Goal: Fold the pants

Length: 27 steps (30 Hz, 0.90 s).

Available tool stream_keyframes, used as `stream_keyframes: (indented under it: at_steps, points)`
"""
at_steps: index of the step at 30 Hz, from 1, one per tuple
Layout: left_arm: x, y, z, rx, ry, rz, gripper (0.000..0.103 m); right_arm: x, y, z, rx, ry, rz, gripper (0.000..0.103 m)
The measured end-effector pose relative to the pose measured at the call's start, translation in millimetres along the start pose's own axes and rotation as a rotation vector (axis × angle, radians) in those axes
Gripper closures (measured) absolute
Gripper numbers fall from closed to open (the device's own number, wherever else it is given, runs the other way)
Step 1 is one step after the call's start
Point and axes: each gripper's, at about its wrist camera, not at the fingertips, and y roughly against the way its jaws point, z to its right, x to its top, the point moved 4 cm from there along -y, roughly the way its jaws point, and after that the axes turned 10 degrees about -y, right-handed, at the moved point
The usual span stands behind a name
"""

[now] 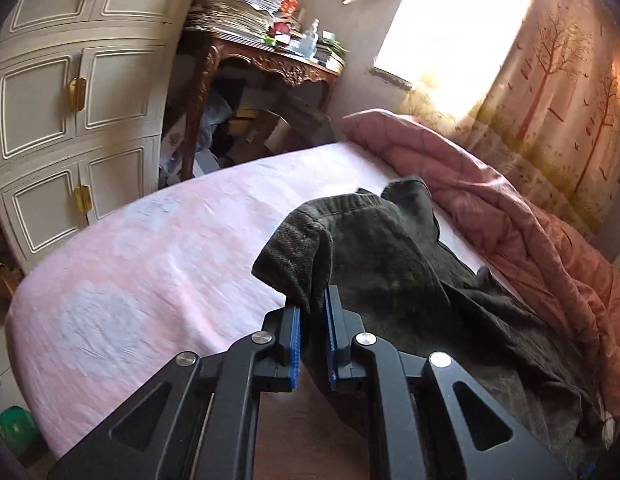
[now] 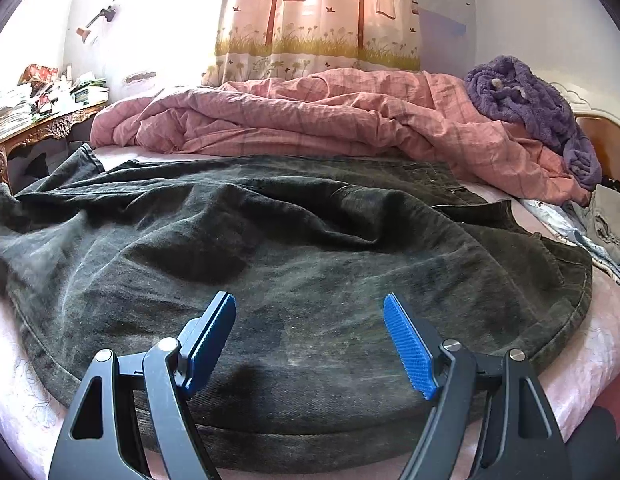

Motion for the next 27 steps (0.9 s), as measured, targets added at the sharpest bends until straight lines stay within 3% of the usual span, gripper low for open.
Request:
stream_keyframes:
  at_steps: [2, 5, 12, 15, 17, 20, 22, 25, 27]
  points:
    - [-0.2, -5.8, -12.8, -0.015, 0.031, -0.034, 0.093, 0.4, 1.2, -0.7, -0.006, 0.002, 0.001, 0.025]
    - [-9.2, 0.4, -19.0, 0.037, 0.050, -0.048, 0.093, 2.8, 4.5, -1.9, -0.002, 0.004, 0.001, 0.025]
    - [-4.9, 47.9, -4.1, 0.185, -0.042, 0.074, 0.092, 6.2, 20.8, -5.3, 0.056, -0.001, 0.002, 0.025]
    - [-13.5, 36.6, -10.9, 0.229, -0.042, 0.016, 0.092, 2.3, 20.7, -7.7, 0.070, 0.010, -0.012, 0.025]
    - [-31.1, 11.9, -20.5, 0.271, -0.033, -0.091, 0.092, -3.6, 14.9, -7.7, 0.058, 0.020, -0.034, 0.025]
    - [-57.0, -11.1, -40.0, 0.251, 0.029, -0.189, 0.088, -18.1, -0.6, -2.7, 0.062, -0.006, -0.112, 0.025]
    - [-58.3, -7.7, -40.9, 0.275, 0.009, -0.166, 0.083, -26.4, -8.4, 1.2, 0.072, -0.031, -0.159, 0.025]
    - [-61.4, -12.0, -28.8, 0.355, -0.080, -0.155, 0.079, -32.2, -5.6, 4.7, 0.085, -0.038, -0.146, 0.025]
    - [-62.8, -14.3, -24.5, 0.369, -0.128, -0.142, 0.079, -34.3, -1.6, 5.9, 0.093, -0.042, -0.137, 0.025]
